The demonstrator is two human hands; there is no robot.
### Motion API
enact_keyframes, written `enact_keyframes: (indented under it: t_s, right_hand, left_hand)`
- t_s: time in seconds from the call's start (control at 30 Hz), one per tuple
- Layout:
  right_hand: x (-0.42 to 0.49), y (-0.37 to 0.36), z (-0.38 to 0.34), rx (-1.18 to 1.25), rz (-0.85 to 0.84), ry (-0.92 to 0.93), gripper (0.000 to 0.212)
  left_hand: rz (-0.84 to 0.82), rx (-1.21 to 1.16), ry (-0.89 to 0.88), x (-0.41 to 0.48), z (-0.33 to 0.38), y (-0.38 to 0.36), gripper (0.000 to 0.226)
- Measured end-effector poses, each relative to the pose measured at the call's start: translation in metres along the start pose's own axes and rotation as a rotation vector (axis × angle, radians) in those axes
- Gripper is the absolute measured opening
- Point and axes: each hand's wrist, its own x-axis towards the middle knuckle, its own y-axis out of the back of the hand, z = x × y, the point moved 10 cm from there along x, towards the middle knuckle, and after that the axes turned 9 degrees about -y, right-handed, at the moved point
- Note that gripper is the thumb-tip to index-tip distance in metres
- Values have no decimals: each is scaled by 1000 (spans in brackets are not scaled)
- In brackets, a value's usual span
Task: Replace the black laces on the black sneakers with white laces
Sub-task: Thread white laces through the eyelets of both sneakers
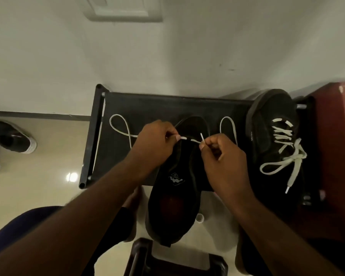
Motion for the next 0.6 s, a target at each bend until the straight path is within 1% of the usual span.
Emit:
enact_keyframes:
  t_s: [0.1,0.2,0.3,0.37,0.43,0.53,0.6]
  right_hand:
    - [6,1,-3,-29,-23,-14,5]
    - [7,2,-8,-88,-62,3,7]
    - [5,6,-7,-81,-72,-9,9]
    - [-2,12,-4,12,-58,-38,8]
    - [-10,27,-2,198,8,-59,8]
    - [-18,61,0,416,160,-20,8]
    - [-22,69,7,503,180,-38,13]
  left_hand:
    - [-36,7,33,1,-3,-5,10]
    - [-41,14,31,1,-1,-10,18]
    - [-46,46,33,-1,5,-11,18]
    - [3,10,32,-4,7,-5,15]
    - [28,-21,15,-5,11,0,12]
    - [-1,21,-30,-5,15,-2,11]
    - [-5,62,-22,-5,14,-5,13]
